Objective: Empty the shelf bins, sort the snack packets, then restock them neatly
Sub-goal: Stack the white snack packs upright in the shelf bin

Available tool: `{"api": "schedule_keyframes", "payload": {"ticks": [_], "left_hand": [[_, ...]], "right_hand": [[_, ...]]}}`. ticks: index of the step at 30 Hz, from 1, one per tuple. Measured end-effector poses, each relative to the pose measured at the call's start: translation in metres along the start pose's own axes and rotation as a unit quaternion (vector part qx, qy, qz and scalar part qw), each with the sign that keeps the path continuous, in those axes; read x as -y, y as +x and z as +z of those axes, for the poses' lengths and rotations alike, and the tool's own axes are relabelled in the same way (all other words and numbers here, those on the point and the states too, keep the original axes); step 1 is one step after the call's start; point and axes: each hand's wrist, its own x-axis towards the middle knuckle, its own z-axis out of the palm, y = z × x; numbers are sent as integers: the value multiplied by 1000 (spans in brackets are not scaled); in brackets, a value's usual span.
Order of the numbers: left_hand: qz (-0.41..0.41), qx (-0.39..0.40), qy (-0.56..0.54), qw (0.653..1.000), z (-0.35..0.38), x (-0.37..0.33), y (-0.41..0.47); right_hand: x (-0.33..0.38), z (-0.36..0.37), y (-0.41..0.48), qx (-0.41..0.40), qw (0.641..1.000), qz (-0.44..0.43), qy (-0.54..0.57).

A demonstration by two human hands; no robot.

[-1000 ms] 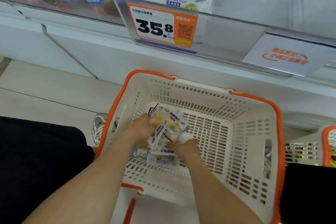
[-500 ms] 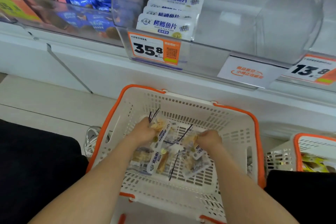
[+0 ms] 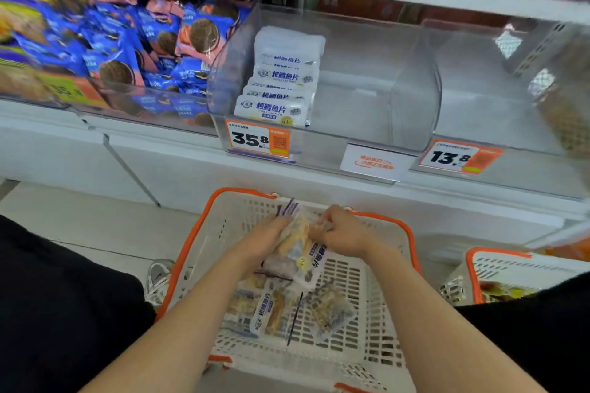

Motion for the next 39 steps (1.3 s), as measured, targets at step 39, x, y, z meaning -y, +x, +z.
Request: {"api": "schedule_keyframes", "payload": {"ticks": [39], "left_hand": [[217, -33, 555, 802, -119, -251, 17]], "right_hand": [[123, -208, -2, -261, 950, -167, -49]]}}
